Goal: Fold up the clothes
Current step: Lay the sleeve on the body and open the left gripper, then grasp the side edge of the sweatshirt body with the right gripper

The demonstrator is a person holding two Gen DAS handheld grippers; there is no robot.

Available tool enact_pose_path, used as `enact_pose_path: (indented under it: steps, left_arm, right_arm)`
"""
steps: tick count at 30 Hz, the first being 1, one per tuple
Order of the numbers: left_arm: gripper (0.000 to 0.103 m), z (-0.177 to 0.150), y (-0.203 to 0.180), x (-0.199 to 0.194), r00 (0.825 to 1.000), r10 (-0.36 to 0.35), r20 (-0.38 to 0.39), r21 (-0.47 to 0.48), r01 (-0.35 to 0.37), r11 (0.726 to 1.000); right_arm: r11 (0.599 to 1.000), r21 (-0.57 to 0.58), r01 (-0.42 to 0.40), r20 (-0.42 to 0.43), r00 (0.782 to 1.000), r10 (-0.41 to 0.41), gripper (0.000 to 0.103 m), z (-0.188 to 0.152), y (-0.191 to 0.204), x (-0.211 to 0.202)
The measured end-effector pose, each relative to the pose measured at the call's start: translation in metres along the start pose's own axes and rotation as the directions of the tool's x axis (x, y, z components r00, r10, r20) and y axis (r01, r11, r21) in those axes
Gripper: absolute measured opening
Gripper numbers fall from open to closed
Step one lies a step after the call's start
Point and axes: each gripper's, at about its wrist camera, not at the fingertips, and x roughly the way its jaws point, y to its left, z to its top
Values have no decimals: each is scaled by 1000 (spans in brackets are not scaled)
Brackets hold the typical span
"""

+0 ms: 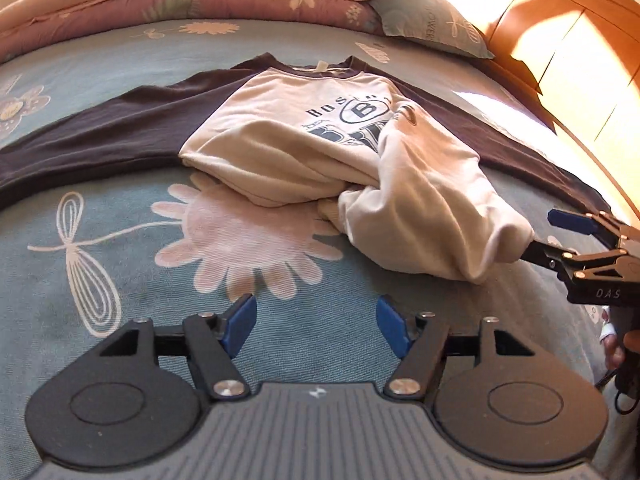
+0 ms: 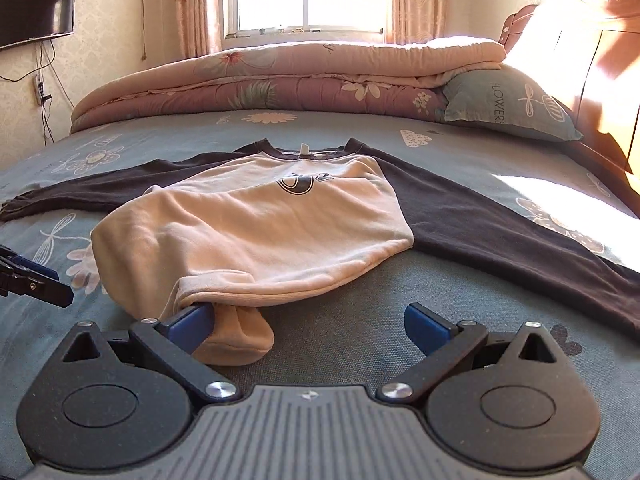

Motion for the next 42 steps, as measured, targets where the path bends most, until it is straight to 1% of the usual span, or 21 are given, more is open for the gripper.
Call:
enact_pose_path:
  steps: [2, 4, 6, 9, 13, 16, 20, 21, 23, 27, 28, 30, 32, 33, 35, 36, 38, 39, 42]
  left_arm:
    - [70, -4, -12, -1, 999, 36, 23, 68, -38, 997]
    - [70, -9, -21, -1, 998, 59, 33, 122, -62, 991]
    - [72, -13, -23, -4, 997, 66, 46, 135, -72, 988]
    - [75, -19, -18, -11, 992, 110, 69, 129, -118, 985]
    - [76, -23, -5, -21, 984, 155, 83, 112, -164, 980]
    - [78, -25, 9, -27, 982, 169, 86, 80, -176, 981]
    - [79, -24, 20, -26, 982, 166, 86, 54, -171, 984]
    - [79, -24, 21, -25, 983, 165, 86, 52, -169, 984]
    - [79, -22, 23, -22, 984, 157, 86, 52, -161, 985]
    - [79, -18, 19, -15, 985, 143, 92, 65, -149, 987]
    - [79, -18, 18, -14, 986, 136, 93, 68, -143, 987]
    - [79, -18, 16, -12, 988, 122, 91, 79, -129, 988]
    - [80, -17, 14, -9, 989, 116, 87, 91, -123, 988]
    - [80, -17, 13, -8, 990, 114, 84, 91, -122, 988]
    - [80, -17, 14, -7, 991, 112, 78, 90, -118, 989]
    - [80, -17, 14, -6, 991, 114, 76, 90, -120, 989]
    - [80, -18, 14, -5, 990, 119, 70, 89, -125, 988]
    - [80, -18, 14, -4, 990, 121, 67, 88, -127, 988]
    - [80, -19, 11, -3, 991, 120, 65, 90, -126, 988]
  right_arm:
    - [1000, -27, 4, -4, 1000, -5, 103, 4, 3, -10]
    - [996, -94, -5, 8, 1000, 6, 103, 12, 12, -20]
    - [984, -177, -17, 17, 1000, 20, 103, 19, 24, -28]
    - [944, -329, -33, 9, 999, 38, 103, 28, 51, -24]
    - [853, -520, -53, -35, 999, 40, 103, 27, 95, 7]
    - [760, -648, -49, -60, 998, 13, 103, 15, 122, 33]
    - [636, -771, -30, -55, 998, -19, 103, 6, 138, 54]
    - [630, -777, -13, -38, 999, -27, 103, 11, 136, 55]
    - [633, -774, 32, -3, 999, -54, 103, 28, 126, 59]
    - [740, -671, 46, -2, 998, -64, 103, 74, 86, 71]
    - [758, -649, 65, 8, 997, -78, 103, 83, 75, 75]
    - [780, -613, 127, 38, 991, -132, 103, 96, 57, 84]
    - [792, -578, 197, 37, 976, -216, 103, 106, 35, 101]
    - [805, -557, 204, 8, 971, -241, 103, 111, 23, 111]
    - [834, -503, 227, -21, 961, -274, 103, 115, 4, 121]
    - [849, -476, 230, -27, 961, -275, 103, 117, -2, 118]
    - [882, -432, 187, -10, 977, -213, 103, 117, -2, 99]
    - [889, -432, 152, -1, 986, -169, 103, 114, 2, 87]
    - [865, -500, 42, 21, 999, -37, 103, 104, 30, 57]
